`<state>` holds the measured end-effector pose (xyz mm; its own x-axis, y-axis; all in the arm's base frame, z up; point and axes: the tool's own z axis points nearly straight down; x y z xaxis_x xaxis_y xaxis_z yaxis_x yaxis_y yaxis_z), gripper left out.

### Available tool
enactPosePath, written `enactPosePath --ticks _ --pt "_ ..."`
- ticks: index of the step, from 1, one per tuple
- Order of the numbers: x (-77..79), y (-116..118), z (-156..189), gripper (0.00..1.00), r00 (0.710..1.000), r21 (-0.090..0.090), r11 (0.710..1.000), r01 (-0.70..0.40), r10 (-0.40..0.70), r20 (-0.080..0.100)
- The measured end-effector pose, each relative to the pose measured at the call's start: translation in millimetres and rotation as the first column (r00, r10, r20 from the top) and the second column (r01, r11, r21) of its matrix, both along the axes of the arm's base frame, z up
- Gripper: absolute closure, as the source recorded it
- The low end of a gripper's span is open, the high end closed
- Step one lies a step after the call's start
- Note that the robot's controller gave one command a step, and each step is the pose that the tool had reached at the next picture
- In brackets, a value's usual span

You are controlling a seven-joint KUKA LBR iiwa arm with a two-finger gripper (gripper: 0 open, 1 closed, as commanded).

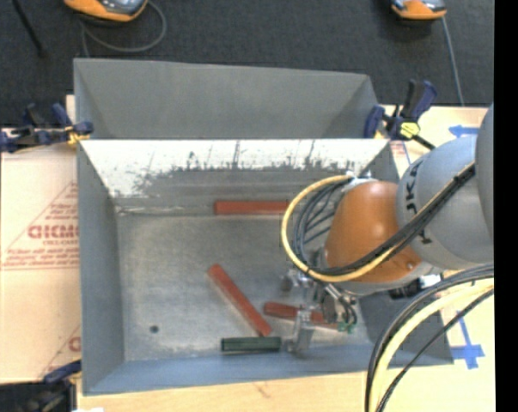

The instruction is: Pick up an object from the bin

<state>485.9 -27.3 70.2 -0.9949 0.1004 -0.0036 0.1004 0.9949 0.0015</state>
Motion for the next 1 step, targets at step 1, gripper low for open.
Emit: enactPosePath --ticks 1 --pt "-0.4 0.0 -0.1 1.0 1.0 0.0 1.0 0.0 0.0 -0.001"
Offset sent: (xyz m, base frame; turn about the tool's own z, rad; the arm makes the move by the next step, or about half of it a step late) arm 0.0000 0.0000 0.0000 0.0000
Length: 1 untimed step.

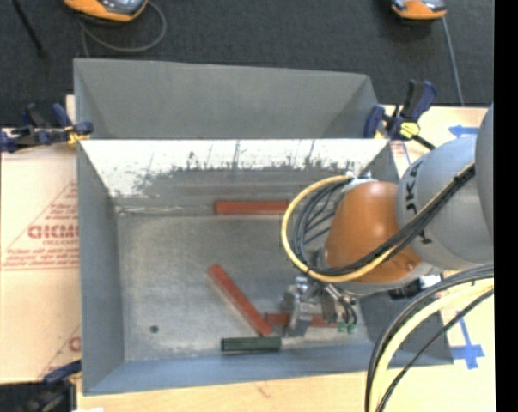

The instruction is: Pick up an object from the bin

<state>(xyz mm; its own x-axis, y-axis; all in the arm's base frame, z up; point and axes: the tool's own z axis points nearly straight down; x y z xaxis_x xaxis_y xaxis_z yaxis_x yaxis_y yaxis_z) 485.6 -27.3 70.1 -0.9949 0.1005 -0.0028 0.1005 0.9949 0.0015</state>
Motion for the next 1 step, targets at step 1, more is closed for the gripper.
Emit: enactPosePath --ticks 1 --pt "11.0 0.8 138.3 1.0 1.0 -0.002 1.0 -0.028 0.028 0.009"
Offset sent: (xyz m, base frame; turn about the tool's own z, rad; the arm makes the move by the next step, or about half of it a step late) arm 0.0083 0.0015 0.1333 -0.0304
